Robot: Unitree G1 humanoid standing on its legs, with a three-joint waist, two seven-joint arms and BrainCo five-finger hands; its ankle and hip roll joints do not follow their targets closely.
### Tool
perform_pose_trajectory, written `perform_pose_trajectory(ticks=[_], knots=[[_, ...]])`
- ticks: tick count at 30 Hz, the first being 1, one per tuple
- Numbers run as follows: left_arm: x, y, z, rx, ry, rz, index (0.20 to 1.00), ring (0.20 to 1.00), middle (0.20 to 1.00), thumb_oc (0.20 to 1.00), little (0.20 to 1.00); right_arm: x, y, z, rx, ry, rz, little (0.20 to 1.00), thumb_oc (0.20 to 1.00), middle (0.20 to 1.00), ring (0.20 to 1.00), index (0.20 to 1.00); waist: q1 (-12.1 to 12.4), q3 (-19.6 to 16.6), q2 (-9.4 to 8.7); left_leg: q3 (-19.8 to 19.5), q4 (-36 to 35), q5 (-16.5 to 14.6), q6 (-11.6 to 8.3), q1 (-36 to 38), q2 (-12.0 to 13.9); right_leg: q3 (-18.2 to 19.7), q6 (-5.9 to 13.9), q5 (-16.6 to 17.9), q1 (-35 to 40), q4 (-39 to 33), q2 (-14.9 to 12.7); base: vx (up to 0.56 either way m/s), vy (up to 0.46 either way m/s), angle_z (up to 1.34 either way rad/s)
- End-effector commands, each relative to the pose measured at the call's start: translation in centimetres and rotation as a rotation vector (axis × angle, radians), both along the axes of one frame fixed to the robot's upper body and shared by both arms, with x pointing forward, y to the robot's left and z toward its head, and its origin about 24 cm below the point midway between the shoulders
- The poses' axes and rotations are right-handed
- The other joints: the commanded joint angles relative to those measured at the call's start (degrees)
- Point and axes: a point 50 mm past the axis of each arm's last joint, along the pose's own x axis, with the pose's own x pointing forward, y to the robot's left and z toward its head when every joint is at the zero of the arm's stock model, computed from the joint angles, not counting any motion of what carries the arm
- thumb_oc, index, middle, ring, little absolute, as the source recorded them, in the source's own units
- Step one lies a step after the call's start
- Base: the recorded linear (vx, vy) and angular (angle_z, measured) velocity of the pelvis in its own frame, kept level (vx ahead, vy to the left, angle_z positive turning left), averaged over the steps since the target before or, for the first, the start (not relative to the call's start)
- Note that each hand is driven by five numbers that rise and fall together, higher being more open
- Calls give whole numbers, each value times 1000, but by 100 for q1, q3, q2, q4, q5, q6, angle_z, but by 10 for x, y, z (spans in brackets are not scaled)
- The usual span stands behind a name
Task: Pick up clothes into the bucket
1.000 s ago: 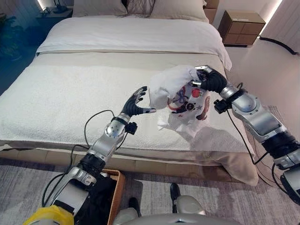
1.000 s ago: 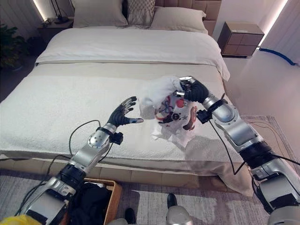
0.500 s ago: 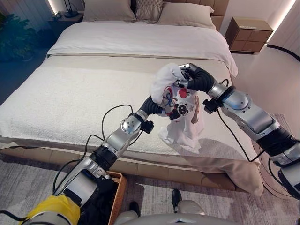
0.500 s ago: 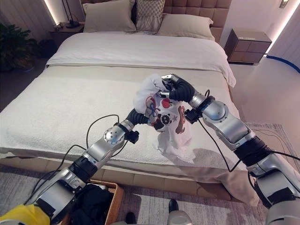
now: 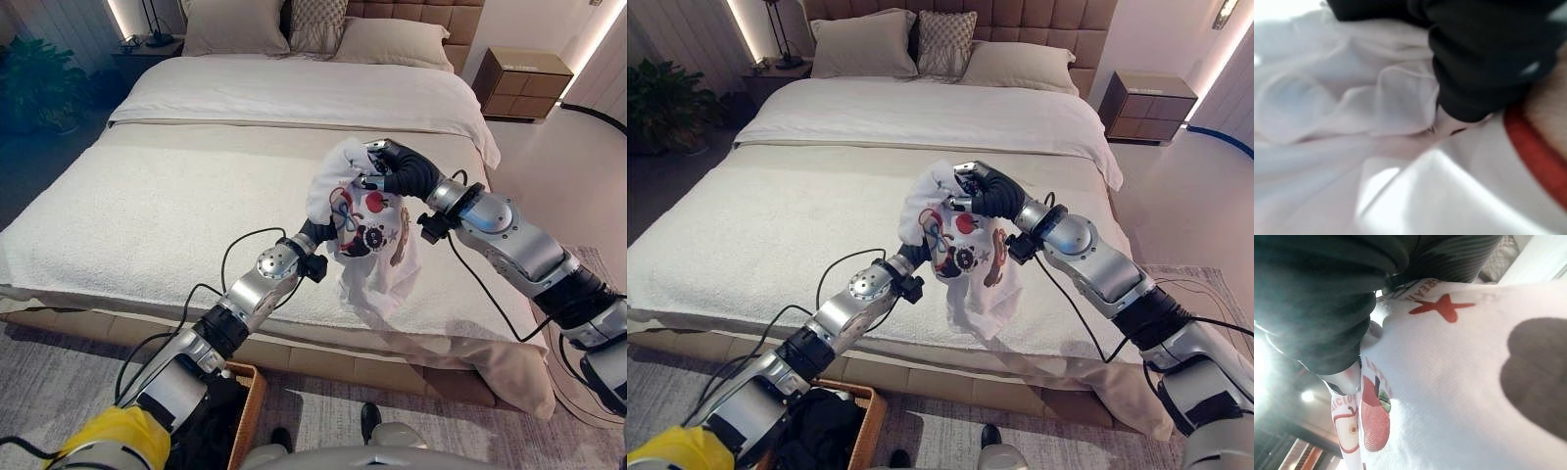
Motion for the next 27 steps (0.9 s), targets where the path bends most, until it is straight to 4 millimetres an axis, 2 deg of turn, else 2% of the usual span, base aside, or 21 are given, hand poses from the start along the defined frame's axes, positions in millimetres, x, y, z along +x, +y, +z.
perform_pose_trajectory(ticks=[1, 3, 4, 5, 6, 13, 18, 20, 22, 24, 27], knots=[[-3, -11, 0, -57, 9, -35, 200, 200, 200, 200, 200, -13, 23, 39, 128, -158, 133, 200, 200, 200, 200, 200, 92, -402, -297, -31, 393, -357, -129, -285, -58, -155, 307, -551, -9, 500, -275, 0, 0, 0], [-3, -9, 0, -72, 13, -25, 200, 200, 200, 200, 200, -13, 22, 37, 136, -156, 128, 200, 200, 200, 200, 200, 95, -409, -295, -32, 383, -356, -126, -280, -58, -155, 303, -551, -4, 491, -276, 0, 0, 0], [-4, -9, 0, -79, 18, -22, 200, 200, 200, 200, 200, -13, 22, 37, 141, -160, 126, 335, 335, 335, 335, 335, 95, -413, -294, -32, 389, -359, -125, -281, -62, -157, 299, -553, 1, 488, -276, 0, 0, 0], [-4, -9, 0, -87, 21, -20, 200, 200, 200, 200, 200, -14, 21, 37, 145, -164, 123, 555, 555, 555, 555, 555, 94, -416, -293, -38, 391, -360, -122, -281, -64, -156, 297, -552, 9, 483, -276, 0, 0, 0], [-4, -9, -1, -90, 23, -16, 200, 200, 200, 200, 200, -14, 21, 37, 148, -167, 118, 1000, 1000, 1000, 1000, 1000, 92, -420, -294, -40, 391, -361, -120, -281, -61, -152, 295, -554, 12, 485, -272, 0, 0, 0], [-7, -8, -6, -158, 71, 14, 200, 200, 200, 200, 200, -14, 17, 36, 184, -180, 87, 1000, 1000, 1000, 1000, 1000, 89, -410, -305, -49, 414, -375, -116, -293, -57, -158, 290, -568, 7, 498, -274, 0, 0, 0], [-17, 11, -14, -294, 132, 103, 200, 200, 200, 200, 200, -20, -22, 29, 295, -262, -146, 1000, 1000, 1000, 1000, 1000, 79, -382, -283, -80, 421, -403, -94, -310, -64, -162, 287, -590, -6, 527, -282, 0, 0, 0], [-22, 15, -17, -371, 164, 134, 200, 200, 200, 200, 200, -24, -39, 14, 363, -255, -264, 1000, 1000, 1000, 1000, 1000, 69, -360, -267, -102, 425, -414, -78, -316, -71, -177, 288, -604, -13, 550, -291, 0, 0, 0], [-26, 17, -20, -390, 182, 143, 200, 200, 200, 200, 200, -26, -43, 6, 379, -246, -298, 1000, 1000, 1000, 1000, 1000, 74, -359, -270, -112, 428, -424, -71, -319, -75, -190, 284, -622, -10, 563, -297, 0, 0, 0], [-32, 27, -22, -478, 208, 198, 200, 200, 200, 200, 200, -32, -66, -19, 442, -217, -492, 1000, 1000, 1000, 1000, 1000, 55, -351, -260, -135, 436, -450, -46, -337, -95, -210, 286, -658, -25, 596, -303, 0, 0, 0], [-38, 40, -24, -535, 216, 257, 200, 200, 200, 200, 200, -41, -81, -47, 498, -161, -643, 1000, 1000, 1000, 1000, 1000, 37, -326, -248, -155, 461, -475, -22, -365, -113, -212, 283, -685, -59, 637, -309, 14, 10, 5]])
